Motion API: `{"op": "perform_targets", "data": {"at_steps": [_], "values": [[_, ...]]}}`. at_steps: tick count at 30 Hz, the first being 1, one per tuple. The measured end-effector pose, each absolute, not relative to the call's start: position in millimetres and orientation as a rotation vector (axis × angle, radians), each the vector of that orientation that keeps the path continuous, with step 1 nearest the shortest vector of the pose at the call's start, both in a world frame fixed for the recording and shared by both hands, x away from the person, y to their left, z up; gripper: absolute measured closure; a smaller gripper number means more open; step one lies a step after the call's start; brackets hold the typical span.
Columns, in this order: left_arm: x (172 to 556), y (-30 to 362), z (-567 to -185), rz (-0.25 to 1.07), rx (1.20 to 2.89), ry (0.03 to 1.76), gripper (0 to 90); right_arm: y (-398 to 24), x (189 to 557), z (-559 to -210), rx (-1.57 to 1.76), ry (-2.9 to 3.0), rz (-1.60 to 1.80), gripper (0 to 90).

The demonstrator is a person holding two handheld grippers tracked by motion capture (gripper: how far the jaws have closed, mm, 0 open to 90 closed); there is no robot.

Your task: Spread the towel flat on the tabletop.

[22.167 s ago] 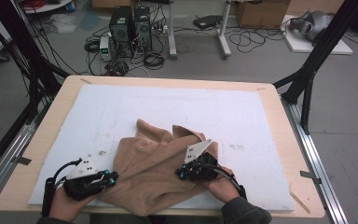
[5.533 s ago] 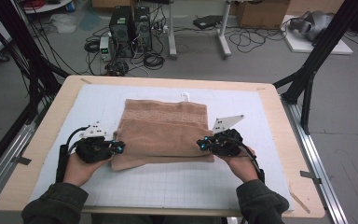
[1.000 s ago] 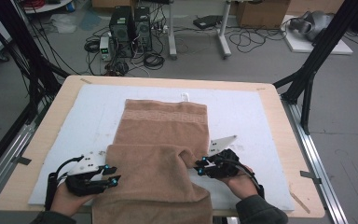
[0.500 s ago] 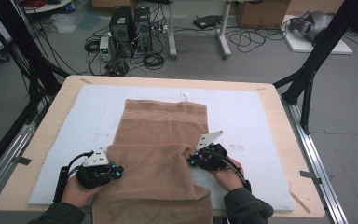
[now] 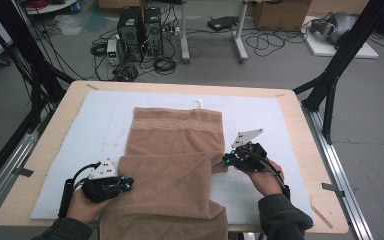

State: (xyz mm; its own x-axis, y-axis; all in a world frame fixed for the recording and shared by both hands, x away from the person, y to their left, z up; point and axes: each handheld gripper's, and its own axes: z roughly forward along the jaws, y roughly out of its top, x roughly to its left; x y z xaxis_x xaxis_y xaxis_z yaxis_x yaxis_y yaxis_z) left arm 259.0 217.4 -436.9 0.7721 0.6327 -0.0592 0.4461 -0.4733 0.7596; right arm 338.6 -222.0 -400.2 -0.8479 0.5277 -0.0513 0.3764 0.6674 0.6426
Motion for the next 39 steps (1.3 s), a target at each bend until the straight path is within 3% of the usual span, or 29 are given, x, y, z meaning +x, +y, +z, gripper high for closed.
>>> {"op": "perform_targets", "data": {"at_steps": [4,8,12,20,28,31,34,37,39], "values": [[262,221,-434,0.281,2.112,0.827,81.1,-217,348,-417,0.789,2.691,0.924,80.8],[262,219,-427,0.276,2.09,0.806,69.8,-222,337,-409,0.755,2.659,1.037,70.1],[265,215,-427,0.296,2.1,0.807,65.5,-224,318,-399,0.704,2.596,1.094,68.8],[269,211,-432,0.294,2.123,0.82,65.3,-200,305,-409,0.579,2.712,1.113,74.5],[275,210,-437,0.29,2.153,0.826,63.6,-149,318,-422,0.507,2.772,1.078,64.7],[276,208,-439,0.304,2.163,0.817,65.1,-140,320,-428,0.505,2.781,1.022,67.7],[276,206,-441,0.316,2.178,0.807,75.1,-139,319,-430,0.504,2.766,1.007,81.6],[276,207,-442,0.305,2.179,0.801,85.5,-141,318,-428,0.501,2.773,1.023,84.6],[275,207,-442,0.312,2.176,0.801,87.2,-147,316,-424,0.5,2.769,1.046,85.0]]}}
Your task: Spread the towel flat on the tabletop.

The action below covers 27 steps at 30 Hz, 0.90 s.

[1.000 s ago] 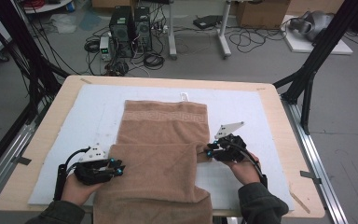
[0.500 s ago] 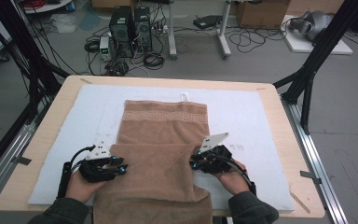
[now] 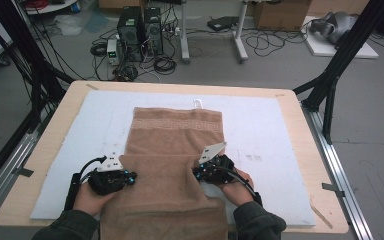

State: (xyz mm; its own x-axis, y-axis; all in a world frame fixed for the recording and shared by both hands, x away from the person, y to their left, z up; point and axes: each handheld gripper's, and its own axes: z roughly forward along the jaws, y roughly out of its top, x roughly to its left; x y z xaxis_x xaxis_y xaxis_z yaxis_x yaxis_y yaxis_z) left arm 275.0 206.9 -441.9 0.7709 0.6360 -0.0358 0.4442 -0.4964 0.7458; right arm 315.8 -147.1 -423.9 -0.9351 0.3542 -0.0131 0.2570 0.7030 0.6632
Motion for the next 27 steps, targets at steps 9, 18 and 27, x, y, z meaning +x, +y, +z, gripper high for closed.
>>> {"op": "perform_targets", "data": {"at_steps": [9,18,27], "values": [[275,208,-442,0.297,2.162,0.823,86.5,-214,297,-403,0.567,2.753,1.135,85.3],[268,214,-433,0.293,2.159,0.794,64.2,-250,285,-391,0.617,2.717,1.19,74.9],[265,216,-441,0.278,2.195,0.779,83.0,-214,286,-423,0.544,2.817,1.127,73.9]]}}
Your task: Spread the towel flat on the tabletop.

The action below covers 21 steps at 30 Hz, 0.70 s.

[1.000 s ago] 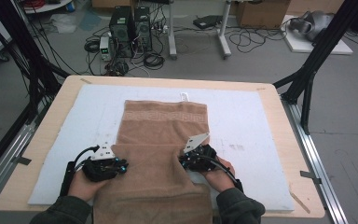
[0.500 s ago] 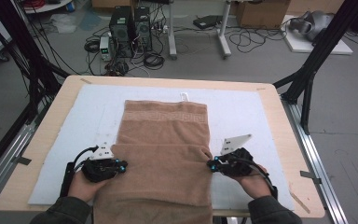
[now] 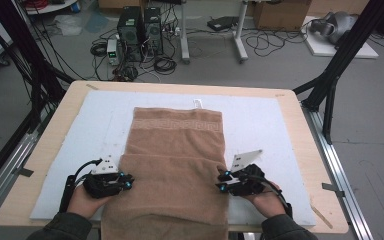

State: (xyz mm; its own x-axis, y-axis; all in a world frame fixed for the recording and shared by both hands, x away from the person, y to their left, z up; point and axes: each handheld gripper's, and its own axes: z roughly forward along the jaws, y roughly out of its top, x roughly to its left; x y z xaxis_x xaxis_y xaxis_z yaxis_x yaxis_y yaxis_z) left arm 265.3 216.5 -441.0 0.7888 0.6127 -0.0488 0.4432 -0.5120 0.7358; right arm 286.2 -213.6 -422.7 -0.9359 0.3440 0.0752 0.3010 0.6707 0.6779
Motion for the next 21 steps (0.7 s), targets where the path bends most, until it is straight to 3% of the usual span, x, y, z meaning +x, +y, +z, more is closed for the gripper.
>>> {"op": "perform_targets", "data": {"at_steps": [4,12,15,17,19,21], "values": [[258,217,-439,0.286,2.195,0.771,86.2,-202,281,-432,0.492,2.842,1.097,84.8],[218,226,-424,0.274,2.148,0.72,86.6,-212,261,-410,0.404,2.883,1.194,85.0],[199,228,-418,0.233,2.134,0.685,86.4,-214,246,-401,0.314,2.941,1.267,81.4],[192,230,-412,0.223,2.121,0.667,84.2,-217,240,-394,0.278,2.94,1.338,72.2],[193,232,-406,0.217,2.104,0.67,72.4,-220,241,-388,0.267,2.92,1.359,68.0],[202,232,-401,0.255,2.093,0.674,69.2,-223,250,-384,0.313,2.884,1.322,66.6]]}}
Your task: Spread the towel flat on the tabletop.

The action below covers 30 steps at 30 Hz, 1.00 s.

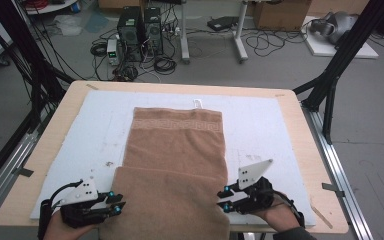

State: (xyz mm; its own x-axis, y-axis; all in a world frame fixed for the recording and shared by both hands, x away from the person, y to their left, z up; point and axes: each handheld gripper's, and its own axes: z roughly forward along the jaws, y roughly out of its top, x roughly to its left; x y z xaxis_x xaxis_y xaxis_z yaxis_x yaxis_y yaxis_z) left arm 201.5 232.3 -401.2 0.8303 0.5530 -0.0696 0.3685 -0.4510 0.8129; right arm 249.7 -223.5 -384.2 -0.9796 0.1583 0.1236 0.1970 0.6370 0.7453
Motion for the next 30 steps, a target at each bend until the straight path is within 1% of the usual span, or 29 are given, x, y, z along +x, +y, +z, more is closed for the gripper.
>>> {"op": "perform_targets", "data": {"at_steps": [3,6,8,10,11,13,14,16,18,22,24,26,27,28,29,30], "values": [[222,230,-397,0.307,2.075,0.681,65.9,-226,270,-385,-0.431,-2.854,-1.3,66.6],[247,225,-402,0.342,2.079,0.713,63.0,-223,292,-395,-0.546,-2.902,-1.262,66.8],[261,220,-410,0.312,2.093,0.741,59.3,-216,300,-402,-0.551,-2.892,-1.252,65.0],[271,214,-422,0.286,2.138,0.767,59.1,-209,306,-408,-0.537,-2.882,-1.238,65.0],[273,212,-426,0.279,2.15,0.772,61.4,-204,309,-412,-0.547,-2.888,-1.208,66.3],[275,209,-435,0.272,2.194,0.779,69.2,-199,312,-418,-0.532,-2.895,-1.163,69.5],[274,209,-437,0.287,2.187,0.773,74.9,-197,314,-422,-0.537,-2.903,-1.141,73.5],[271,212,-438,0.285,2.164,0.78,82.9,-192,315,-429,-0.523,-2.909,-1.094,78.9],[266,213,-436,0.296,2.167,0.775,85.2,-189,314,-432,-0.509,-2.91,-1.082,82.5],[249,217,-432,0.287,2.165,0.746,86.0,-189,310,-431,-0.496,-2.895,-1.088,83.4],[237,222,-427,0.25,2.145,0.723,85.8,-191,307,-427,-0.47,-2.887,-1.115,81.6],[228,224,-424,0.222,2.127,0.698,84.4,-195,306,-421,-0.489,-2.878,-1.155,76.4],[225,225,-422,0.224,2.122,0.689,81.0,-198,307,-419,-0.517,-2.886,-1.175,72.5],[225,225,-419,0.232,2.118,0.691,74.4,-201,310,-417,-0.548,-2.895,-1.182,71.4],[227,226,-417,0.234,2.11,0.696,70.8,-204,314,-415,-0.588,-2.909,-1.179,69.1],[231,226,-415,0.245,2.105,0.7,69.0,-205,317,-415,-0.615,-2.921,-1.18,66.8]]}}
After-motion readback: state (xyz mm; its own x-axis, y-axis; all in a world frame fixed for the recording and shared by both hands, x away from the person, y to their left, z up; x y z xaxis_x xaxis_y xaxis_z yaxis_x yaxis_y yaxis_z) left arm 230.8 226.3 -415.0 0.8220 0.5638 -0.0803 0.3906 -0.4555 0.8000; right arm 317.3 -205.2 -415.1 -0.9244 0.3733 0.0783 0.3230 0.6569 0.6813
